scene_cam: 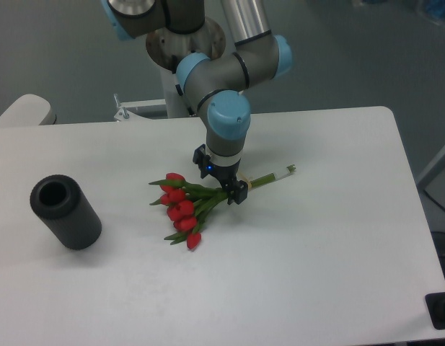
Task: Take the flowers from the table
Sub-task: 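Lower the gripper onto the stems and close it around them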
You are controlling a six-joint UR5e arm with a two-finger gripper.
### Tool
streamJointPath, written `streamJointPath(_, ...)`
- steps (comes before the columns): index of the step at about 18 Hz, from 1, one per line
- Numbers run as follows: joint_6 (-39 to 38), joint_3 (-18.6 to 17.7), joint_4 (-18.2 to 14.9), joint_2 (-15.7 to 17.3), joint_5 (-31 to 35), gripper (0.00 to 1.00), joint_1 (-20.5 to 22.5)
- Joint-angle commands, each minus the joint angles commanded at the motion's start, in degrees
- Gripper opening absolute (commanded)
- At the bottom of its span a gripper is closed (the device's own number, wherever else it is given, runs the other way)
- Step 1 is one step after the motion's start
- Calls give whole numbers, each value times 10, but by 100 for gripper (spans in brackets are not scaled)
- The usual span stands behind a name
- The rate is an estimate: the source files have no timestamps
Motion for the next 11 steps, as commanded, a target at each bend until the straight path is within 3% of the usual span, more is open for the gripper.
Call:
streamJointPath(2,2,3,9,-3,0,96,-4)
streamJointPath(4,2,4,11,-4,-2,65,-4)
streamJointPath(7,5,7,24,-8,-2,40,-5)
streamJointPath(11,7,13,25,-11,-2,36,-5)
